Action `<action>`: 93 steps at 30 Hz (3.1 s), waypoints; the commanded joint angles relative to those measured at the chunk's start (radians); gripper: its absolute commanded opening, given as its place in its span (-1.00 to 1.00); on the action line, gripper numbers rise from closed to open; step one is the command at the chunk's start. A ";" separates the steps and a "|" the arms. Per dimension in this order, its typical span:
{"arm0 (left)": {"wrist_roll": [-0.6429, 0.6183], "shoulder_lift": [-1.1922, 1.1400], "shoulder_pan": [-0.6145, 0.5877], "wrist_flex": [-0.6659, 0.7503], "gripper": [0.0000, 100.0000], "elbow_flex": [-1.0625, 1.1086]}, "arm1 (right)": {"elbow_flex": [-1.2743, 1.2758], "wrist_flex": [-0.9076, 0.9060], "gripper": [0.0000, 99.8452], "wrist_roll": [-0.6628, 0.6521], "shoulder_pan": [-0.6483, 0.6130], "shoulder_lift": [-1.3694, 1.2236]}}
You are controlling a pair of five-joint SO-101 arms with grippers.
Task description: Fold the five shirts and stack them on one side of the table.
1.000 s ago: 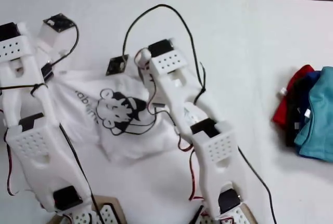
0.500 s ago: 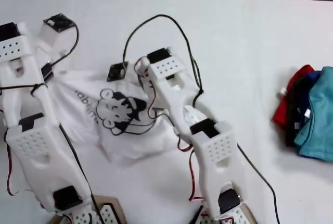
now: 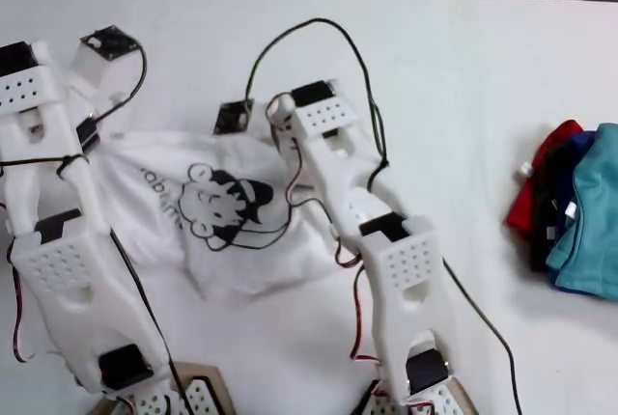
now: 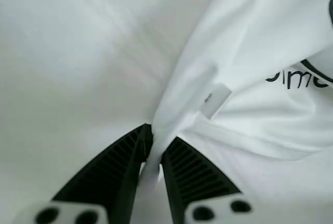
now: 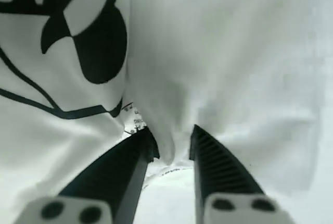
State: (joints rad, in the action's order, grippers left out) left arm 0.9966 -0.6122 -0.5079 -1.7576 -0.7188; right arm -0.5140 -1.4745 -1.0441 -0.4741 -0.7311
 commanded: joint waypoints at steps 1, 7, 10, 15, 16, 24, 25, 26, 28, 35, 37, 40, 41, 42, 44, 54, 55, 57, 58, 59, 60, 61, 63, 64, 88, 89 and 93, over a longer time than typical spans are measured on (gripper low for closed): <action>0.003 0.009 -0.015 -0.018 -0.96 -0.045 | -0.084 0.001 -0.95 -0.003 0.013 0.004; -0.003 0.008 -0.014 -0.018 -0.96 -0.045 | -0.192 -0.088 -0.96 -0.003 0.010 0.012; -0.005 0.020 -0.009 -0.018 -0.96 -0.056 | -0.348 -0.182 -0.96 -0.003 0.008 0.012; -0.005 0.077 -0.009 -0.021 -0.96 -0.122 | -0.683 -0.251 -0.96 -0.003 0.018 0.010; -0.005 0.098 -0.009 -0.021 -0.96 -0.131 | -0.733 -0.260 -0.96 -0.003 0.019 0.010; 0.003 0.368 0.015 -0.015 -0.96 -0.147 | -1.088 -0.265 -0.96 -0.003 0.070 0.012; 0.003 0.404 0.018 -0.015 -0.96 -0.147 | -1.140 -0.265 -0.96 -0.003 0.077 0.012; 0.003 0.436 0.018 -0.015 -0.96 -0.147 | -1.168 -0.266 -0.96 -0.003 0.081 0.015; 0.003 0.496 0.028 -0.014 -0.96 -0.147 | -1.152 -0.271 -0.96 -0.003 0.097 0.067; -0.002 0.637 0.037 0.025 -0.96 -0.147 | -1.097 -0.266 -0.96 0.025 0.130 0.305; -0.002 0.660 0.035 0.020 -0.96 -0.147 | -1.071 -0.266 -0.96 0.025 0.148 0.354; -0.003 0.709 0.035 0.017 -0.96 -0.147 | -1.028 -0.268 -0.96 0.029 0.168 0.432; -0.003 0.735 0.035 0.015 -0.96 -0.147 | -1.019 -0.268 -0.96 0.031 0.166 0.458; -0.005 0.763 0.035 0.015 -0.96 -0.145 | -1.008 -0.268 -0.96 0.032 0.163 0.489; -0.005 0.802 0.037 0.015 -0.96 -0.136 | -0.996 -0.262 -0.96 0.048 0.162 0.536; -0.048 0.815 0.049 0.081 -0.96 -0.005 | -0.882 -0.065 -0.96 0.104 0.338 0.657; -0.048 0.816 0.051 0.097 -0.96 0.021 | -0.853 -0.048 -0.96 0.104 0.344 0.659; -0.046 0.816 0.052 0.110 -0.96 0.064 | -0.809 -0.021 -0.96 0.104 0.348 0.661; -0.046 0.816 0.052 0.115 -0.96 0.084 | -0.795 -0.012 -0.96 0.104 0.346 0.661; -0.046 0.816 0.052 0.115 -0.96 0.097 | -0.786 -0.005 -0.96 0.104 0.341 0.661; -0.046 0.822 0.052 0.115 -0.96 0.111 | -0.779 -0.004 -0.96 0.107 0.340 0.661; -0.046 0.824 0.052 0.109 -0.96 0.113 | -0.783 -0.013 -0.96 0.109 0.337 0.662; -0.048 0.830 0.049 0.092 -0.96 0.090 | -0.796 -0.050 -0.96 0.110 0.311 0.673; -0.048 0.839 0.049 0.080 -0.96 0.073 | -0.809 -0.082 -0.96 0.110 0.297 0.688; -0.046 1.149 0.049 0.043 -0.96 0.214 | -0.730 -0.252 -0.96 0.167 0.283 0.940; -0.046 1.132 0.051 0.069 -0.96 0.248 | -0.713 -0.240 -0.96 0.167 0.288 0.924; -0.048 1.079 0.055 0.141 -0.96 0.311 | -0.687 -0.153 -0.96 0.167 0.308 0.858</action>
State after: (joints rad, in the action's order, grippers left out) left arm 0.9536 0.4849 -0.4634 -1.6655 -0.4273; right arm -1.2060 -1.6832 -0.8800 -0.1918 0.1542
